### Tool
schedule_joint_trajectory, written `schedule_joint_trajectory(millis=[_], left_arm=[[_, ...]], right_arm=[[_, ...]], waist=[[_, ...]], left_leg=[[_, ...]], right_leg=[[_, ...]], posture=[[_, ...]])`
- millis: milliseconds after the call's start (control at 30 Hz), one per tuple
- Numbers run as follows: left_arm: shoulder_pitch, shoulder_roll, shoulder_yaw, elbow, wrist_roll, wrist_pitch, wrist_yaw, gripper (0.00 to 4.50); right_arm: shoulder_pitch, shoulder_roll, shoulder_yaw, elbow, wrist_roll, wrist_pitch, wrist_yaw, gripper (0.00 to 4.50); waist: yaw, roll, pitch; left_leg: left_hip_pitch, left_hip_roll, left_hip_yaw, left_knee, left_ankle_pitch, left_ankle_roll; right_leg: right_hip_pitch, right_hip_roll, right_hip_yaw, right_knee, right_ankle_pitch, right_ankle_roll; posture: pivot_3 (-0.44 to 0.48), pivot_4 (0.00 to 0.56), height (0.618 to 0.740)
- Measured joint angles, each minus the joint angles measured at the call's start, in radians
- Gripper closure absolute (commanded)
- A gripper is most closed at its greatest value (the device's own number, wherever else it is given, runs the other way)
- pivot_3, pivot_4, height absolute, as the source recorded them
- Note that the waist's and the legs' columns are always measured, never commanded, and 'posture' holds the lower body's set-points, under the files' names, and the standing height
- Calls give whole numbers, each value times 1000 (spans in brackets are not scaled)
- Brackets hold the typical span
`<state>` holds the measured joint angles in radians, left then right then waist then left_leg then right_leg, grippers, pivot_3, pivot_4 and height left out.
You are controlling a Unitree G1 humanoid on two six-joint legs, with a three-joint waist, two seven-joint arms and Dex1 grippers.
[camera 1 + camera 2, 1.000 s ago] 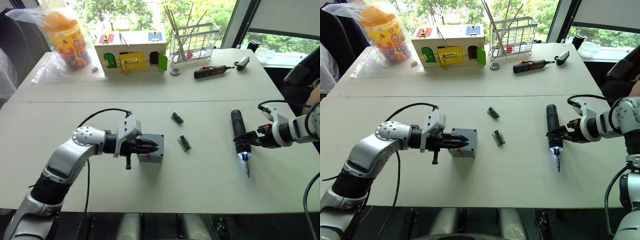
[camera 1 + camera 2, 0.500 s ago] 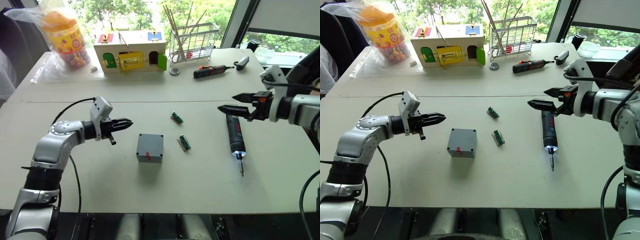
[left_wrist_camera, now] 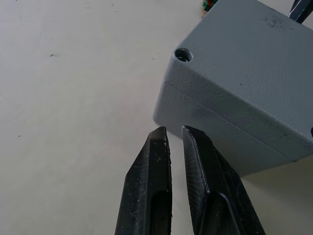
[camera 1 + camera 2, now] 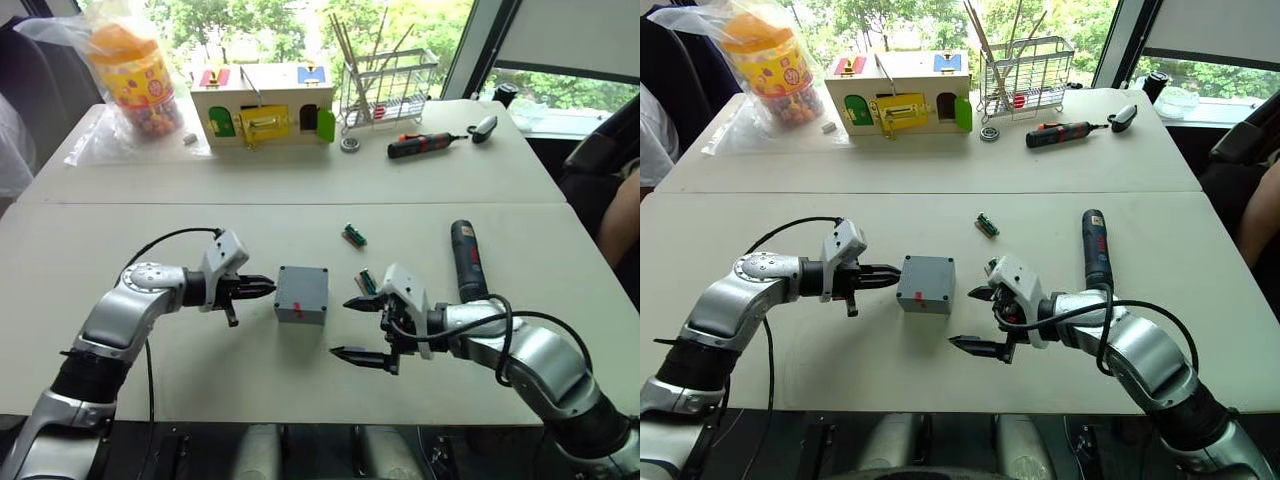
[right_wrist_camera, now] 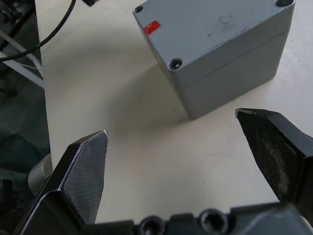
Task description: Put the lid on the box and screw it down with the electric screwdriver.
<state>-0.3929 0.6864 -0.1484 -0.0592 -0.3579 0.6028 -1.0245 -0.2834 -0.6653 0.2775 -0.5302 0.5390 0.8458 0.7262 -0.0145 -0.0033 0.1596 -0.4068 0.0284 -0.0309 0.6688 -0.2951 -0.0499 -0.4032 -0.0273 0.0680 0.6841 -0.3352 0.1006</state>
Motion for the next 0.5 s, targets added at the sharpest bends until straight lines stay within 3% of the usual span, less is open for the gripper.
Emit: schedule_joint_trajectory(millis=[167, 500], left_arm=[[-58, -25, -20, 50, 22, -14, -13, 4054], [-223, -128, -74, 339, 138, -208, -34, 4054]], right_arm=[[-16, 52, 15, 23, 0, 30, 1, 36], [-29, 149, 10, -6, 86, 151, -34, 36]], waist=[[4, 0, 0], [-4, 0, 0]], left_leg=[[0, -1, 0, 0, 0, 0], [0, -2, -1, 0, 0, 0]], right_leg=[[0, -1, -1, 0, 0, 0], [0, 0, -1, 1, 0, 0]], posture=[[0, 150, 736], [0, 150, 736]])
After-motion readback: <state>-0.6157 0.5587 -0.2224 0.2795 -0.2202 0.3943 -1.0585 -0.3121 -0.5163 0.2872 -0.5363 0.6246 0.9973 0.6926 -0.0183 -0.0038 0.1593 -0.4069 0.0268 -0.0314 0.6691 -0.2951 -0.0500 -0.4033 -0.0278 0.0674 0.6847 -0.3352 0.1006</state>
